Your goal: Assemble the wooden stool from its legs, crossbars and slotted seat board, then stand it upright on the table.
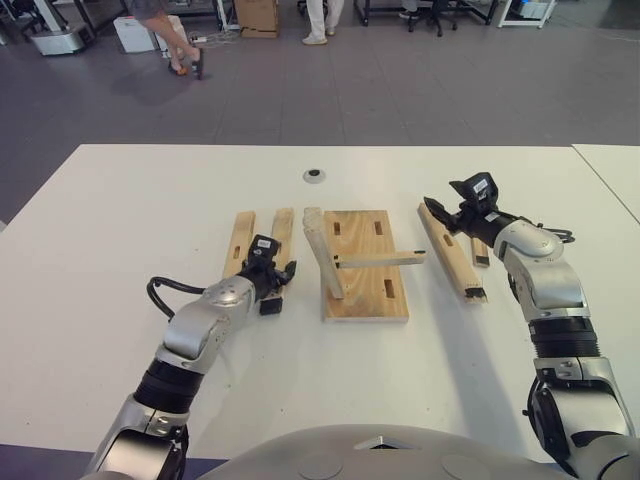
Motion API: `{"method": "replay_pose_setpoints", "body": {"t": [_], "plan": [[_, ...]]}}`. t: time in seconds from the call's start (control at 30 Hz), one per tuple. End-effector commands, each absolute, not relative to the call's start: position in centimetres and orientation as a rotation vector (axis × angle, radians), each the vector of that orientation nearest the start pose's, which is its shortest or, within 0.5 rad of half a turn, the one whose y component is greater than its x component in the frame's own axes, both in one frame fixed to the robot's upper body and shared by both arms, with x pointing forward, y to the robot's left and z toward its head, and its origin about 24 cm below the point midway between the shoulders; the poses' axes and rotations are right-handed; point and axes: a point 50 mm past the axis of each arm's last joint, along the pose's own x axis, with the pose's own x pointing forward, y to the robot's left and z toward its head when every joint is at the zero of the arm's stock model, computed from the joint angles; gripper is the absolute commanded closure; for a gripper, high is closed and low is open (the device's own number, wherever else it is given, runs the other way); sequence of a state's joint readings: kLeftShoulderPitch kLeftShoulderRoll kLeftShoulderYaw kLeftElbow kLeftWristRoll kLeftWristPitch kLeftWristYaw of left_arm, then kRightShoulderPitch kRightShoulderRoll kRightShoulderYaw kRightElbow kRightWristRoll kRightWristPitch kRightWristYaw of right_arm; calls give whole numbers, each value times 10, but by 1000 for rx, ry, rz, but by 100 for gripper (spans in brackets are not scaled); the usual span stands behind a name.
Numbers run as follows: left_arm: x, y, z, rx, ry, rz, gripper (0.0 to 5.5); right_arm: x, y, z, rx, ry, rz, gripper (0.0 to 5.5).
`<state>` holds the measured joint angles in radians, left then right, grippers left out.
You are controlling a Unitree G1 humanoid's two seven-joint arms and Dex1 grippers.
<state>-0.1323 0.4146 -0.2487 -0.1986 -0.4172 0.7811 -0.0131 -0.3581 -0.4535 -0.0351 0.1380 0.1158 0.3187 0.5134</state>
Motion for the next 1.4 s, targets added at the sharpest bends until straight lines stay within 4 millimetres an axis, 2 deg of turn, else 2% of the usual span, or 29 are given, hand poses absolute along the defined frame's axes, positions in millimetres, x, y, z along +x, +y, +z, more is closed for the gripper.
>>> {"method": "replay_pose_setpoints", "body": {"t": [0.03, 0.07, 0.13, 0.2, 0.27, 0.33, 0.47, 0.57, 0.6, 0.93, 1.0, 1.07, 1.13, 1.2, 1.27, 1.33, 1.4], "plan": [[245, 156, 30, 152, 612, -324, 290, 316, -209, 102, -264, 150, 433, 235], [247, 156, 33, 136, 590, -330, 304, 317, -207, 103, -230, 149, 441, 235], [261, 157, 51, 84, 473, -338, 333, 325, -203, 114, -66, 128, 473, 235], [286, 154, 97, 51, 224, -421, 343, 338, -195, 137, 144, 86, 547, 235], [308, 144, 149, 80, -27, -549, 343, 352, -177, 173, 347, 15, 674, 235], [322, 135, 175, 117, -151, -629, 343, 361, -158, 201, 493, -31, 780, 235], [333, 119, 200, 118, -288, -731, 343, 367, -127, 235, 709, -86, 906, 235], [326, 106, 205, 131, -340, -819, 343, 369, -119, 250, 807, -105, 937, 235], [324, 103, 203, 152, -343, -842, 343, 369, -119, 252, 839, -101, 934, 255], [319, 99, 201, 240, -367, -871, 343, 368, -122, 250, 938, -51, 876, 444], [317, 98, 199, 262, -359, -892, 343, 365, -130, 244, 933, -61, 837, 446], [316, 97, 196, 279, -345, -905, 291, 359, -139, 236, 902, -78, 820, 448], [317, 102, 197, 286, -339, -873, 258, 351, -160, 224, 885, -103, 748, 449], [316, 114, 200, 269, -344, -816, 226, 334, -193, 202, 870, -112, 606, 449], [306, 132, 202, 230, -336, -745, 183, 309, -215, 175, 842, -68, 481, 449], [297, 149, 198, 214, -290, -677, 139, 280, -226, 149, 844, -4, 376, 449], [288, 161, 188, 212, -239, -636, 104, 251, -226, 130, 888, 46, 294, 449]]}}
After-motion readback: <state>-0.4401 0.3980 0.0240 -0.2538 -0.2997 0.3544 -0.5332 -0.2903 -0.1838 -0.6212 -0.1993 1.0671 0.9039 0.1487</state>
